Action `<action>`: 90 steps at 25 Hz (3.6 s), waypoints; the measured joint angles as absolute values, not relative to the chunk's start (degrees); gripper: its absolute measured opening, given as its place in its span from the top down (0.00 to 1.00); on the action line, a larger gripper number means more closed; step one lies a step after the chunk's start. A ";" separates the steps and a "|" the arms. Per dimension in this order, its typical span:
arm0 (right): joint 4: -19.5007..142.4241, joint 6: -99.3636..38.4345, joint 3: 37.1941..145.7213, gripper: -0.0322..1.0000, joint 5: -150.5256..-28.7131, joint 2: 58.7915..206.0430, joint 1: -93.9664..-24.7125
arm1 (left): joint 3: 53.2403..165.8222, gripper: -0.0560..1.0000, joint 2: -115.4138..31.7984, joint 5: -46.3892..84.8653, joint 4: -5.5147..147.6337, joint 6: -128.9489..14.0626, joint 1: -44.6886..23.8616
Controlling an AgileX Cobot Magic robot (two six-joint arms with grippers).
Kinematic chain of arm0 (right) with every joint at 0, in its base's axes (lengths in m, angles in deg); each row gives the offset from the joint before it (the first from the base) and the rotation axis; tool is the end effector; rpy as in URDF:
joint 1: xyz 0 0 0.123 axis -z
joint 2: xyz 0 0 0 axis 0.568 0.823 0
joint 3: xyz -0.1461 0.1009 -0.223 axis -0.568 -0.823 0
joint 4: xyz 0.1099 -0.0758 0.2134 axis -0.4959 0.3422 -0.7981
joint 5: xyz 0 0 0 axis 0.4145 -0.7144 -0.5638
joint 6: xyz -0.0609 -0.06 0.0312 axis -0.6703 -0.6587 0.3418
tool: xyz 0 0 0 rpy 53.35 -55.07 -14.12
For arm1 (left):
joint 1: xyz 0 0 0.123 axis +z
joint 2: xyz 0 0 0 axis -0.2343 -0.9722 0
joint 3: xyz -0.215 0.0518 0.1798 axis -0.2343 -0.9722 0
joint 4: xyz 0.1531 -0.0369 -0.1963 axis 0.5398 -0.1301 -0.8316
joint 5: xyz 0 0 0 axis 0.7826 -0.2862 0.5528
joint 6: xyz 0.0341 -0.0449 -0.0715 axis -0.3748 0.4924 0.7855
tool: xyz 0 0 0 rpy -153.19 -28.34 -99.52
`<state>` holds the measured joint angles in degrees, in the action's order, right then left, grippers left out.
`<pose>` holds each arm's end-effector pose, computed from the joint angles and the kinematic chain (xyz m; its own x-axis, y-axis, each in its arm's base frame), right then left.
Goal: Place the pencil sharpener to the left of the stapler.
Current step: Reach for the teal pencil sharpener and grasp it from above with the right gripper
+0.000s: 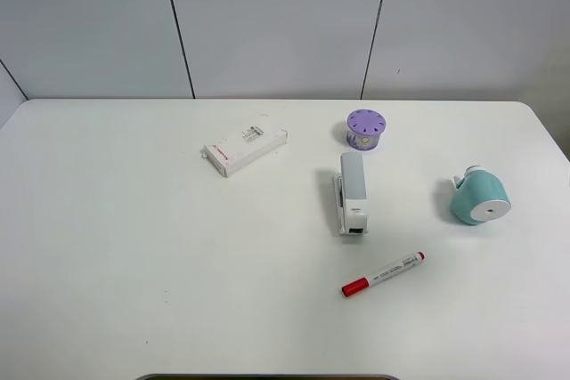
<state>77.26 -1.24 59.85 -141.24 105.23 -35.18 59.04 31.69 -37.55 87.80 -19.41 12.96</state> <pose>0.1315 -0.0096 0.3355 -0.7949 0.0351 -0.6057 0.0969 0.9929 -0.0696 -0.0067 0.0045 0.2796 -0.4392 -0.0370 -0.8976 -0.0523 0.9985 -0.0156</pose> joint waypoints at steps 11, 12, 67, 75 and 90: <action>72.62 -8.36 65.67 0.03 -138.62 123.84 -25.46 | 59.04 0.05 31.69 -37.55 87.80 -19.41 12.96; 72.56 -8.65 65.72 0.03 -137.40 125.31 -25.29 | 59.04 0.05 31.69 -37.55 87.80 -19.41 12.96; 65.70 -11.29 65.78 0.03 -109.62 166.86 -28.33 | 59.04 0.05 31.69 -37.55 87.80 -19.41 12.96; 66.15 -11.29 65.78 0.03 -109.58 167.55 -28.33 | 59.04 0.05 31.69 -37.55 87.80 -19.41 12.96; 66.42 -11.13 65.78 0.31 -109.58 167.55 -28.26 | 59.04 0.05 31.69 -37.55 87.80 -19.41 12.96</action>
